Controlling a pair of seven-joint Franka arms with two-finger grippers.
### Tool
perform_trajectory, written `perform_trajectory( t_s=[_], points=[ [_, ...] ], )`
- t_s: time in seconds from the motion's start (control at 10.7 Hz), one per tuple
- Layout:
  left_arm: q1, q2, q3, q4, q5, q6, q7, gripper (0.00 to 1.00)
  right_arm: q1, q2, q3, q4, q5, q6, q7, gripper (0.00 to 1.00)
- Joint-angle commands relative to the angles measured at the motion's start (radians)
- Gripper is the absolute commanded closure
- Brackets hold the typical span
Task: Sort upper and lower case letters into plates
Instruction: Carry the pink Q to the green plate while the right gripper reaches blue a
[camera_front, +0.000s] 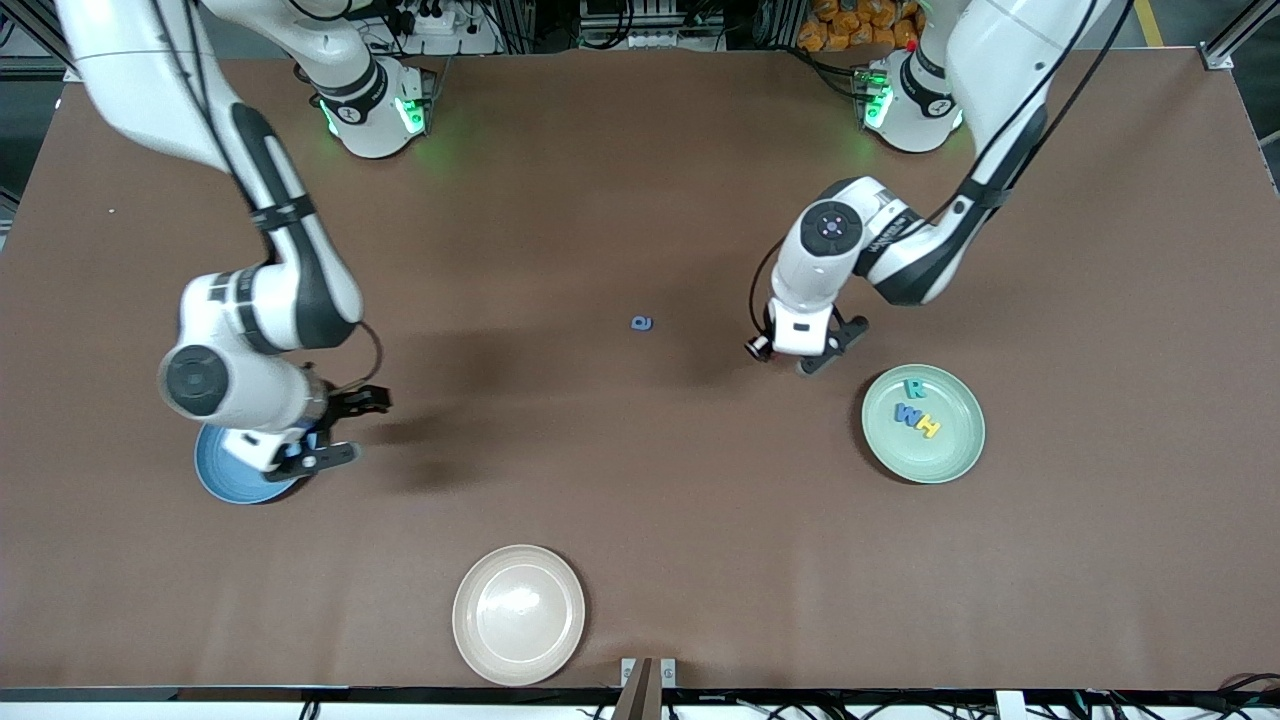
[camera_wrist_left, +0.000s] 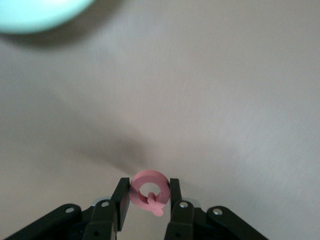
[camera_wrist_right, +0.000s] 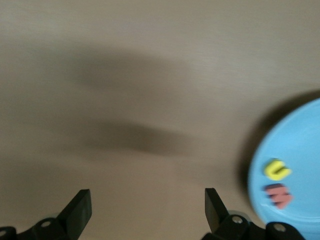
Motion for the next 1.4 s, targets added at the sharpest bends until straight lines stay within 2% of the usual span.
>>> perform_trajectory(
  t_s=[0.0,0.19,0.37,0.47,0.65,0.84,0.93,1.03,1.31],
  points=[
    [0.069,-0.011,-0.007,0.103,0.007,-0.149,0.179,1.00,0.140,0.006,-0.008,0.003,0.015,0.011,0.189,0.00],
    [0.159,-0.016,-0.009,0.122,0.005,-0.192,0.374,1.00,0.263,0.026,-0.007,0.011,0.021,0.051,0.391,0.00],
    [0.256,-0.016,-0.009,0.120,0.005,-0.194,0.555,1.00,0.378,0.071,-0.007,0.054,0.111,0.058,0.519,0.00],
    [0.289,-0.009,-0.009,0.120,0.005,-0.194,0.606,1.00,0.435,0.095,-0.007,0.087,0.139,0.065,0.596,0.00],
    [0.337,0.001,-0.009,0.120,0.003,-0.194,0.674,1.00,0.525,0.152,-0.007,0.146,0.140,0.101,0.738,0.00],
    [0.342,0.027,-0.006,0.122,-0.003,-0.192,0.674,0.96,0.593,0.181,-0.007,0.137,0.127,0.202,0.846,0.00],
    [0.343,0.027,-0.006,0.125,-0.003,-0.192,0.674,0.53,0.606,0.189,-0.007,0.137,0.126,0.207,0.874,0.00],
    [0.342,0.024,-0.006,0.132,-0.003,-0.192,0.671,0.01,0.612,0.189,-0.007,0.131,0.126,0.204,0.879,0.00],
    [0.336,-0.015,-0.014,0.169,-0.012,-0.218,0.670,0.00,0.636,0.189,-0.002,0.086,0.127,0.227,0.915,0.00]
  ],
)
